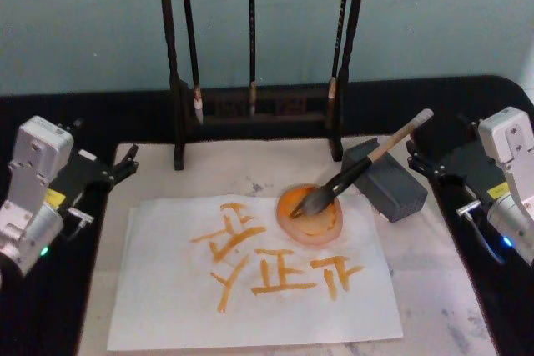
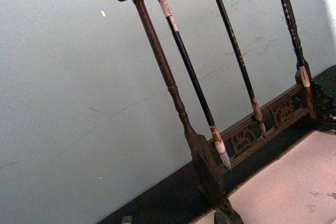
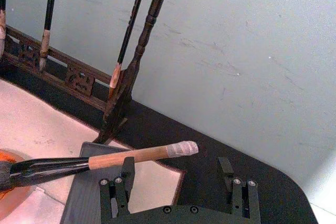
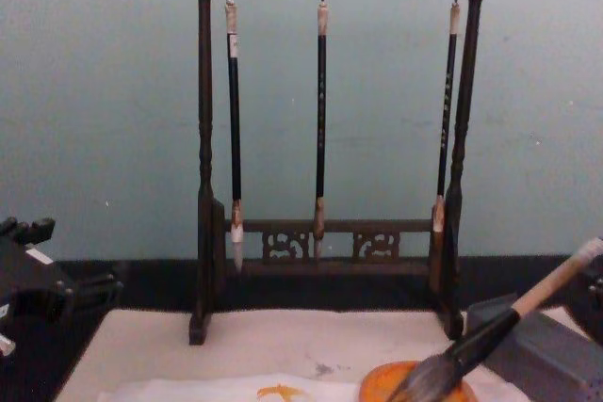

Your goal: Pick up the brush from the inkstone, write on the paper, then place the brush back to its original position.

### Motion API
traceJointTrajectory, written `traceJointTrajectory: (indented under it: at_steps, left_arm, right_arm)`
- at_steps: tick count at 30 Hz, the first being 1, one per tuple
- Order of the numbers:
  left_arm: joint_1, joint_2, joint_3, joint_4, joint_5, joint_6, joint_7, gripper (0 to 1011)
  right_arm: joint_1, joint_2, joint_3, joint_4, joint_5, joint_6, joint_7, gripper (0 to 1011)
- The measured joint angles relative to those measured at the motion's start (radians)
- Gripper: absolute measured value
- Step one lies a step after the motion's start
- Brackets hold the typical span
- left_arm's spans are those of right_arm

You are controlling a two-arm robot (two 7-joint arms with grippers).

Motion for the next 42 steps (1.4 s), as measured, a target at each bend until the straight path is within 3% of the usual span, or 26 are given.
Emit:
traceJointTrajectory:
  at_steps: [42]
  left_arm:
    - [0.000, 0.000, 0.000, 0.000, 0.000, 0.000, 0.000, 1010]
  right_arm:
    - [0.000, 0.000, 0.000, 0.000, 0.000, 0.000, 0.000, 1000]
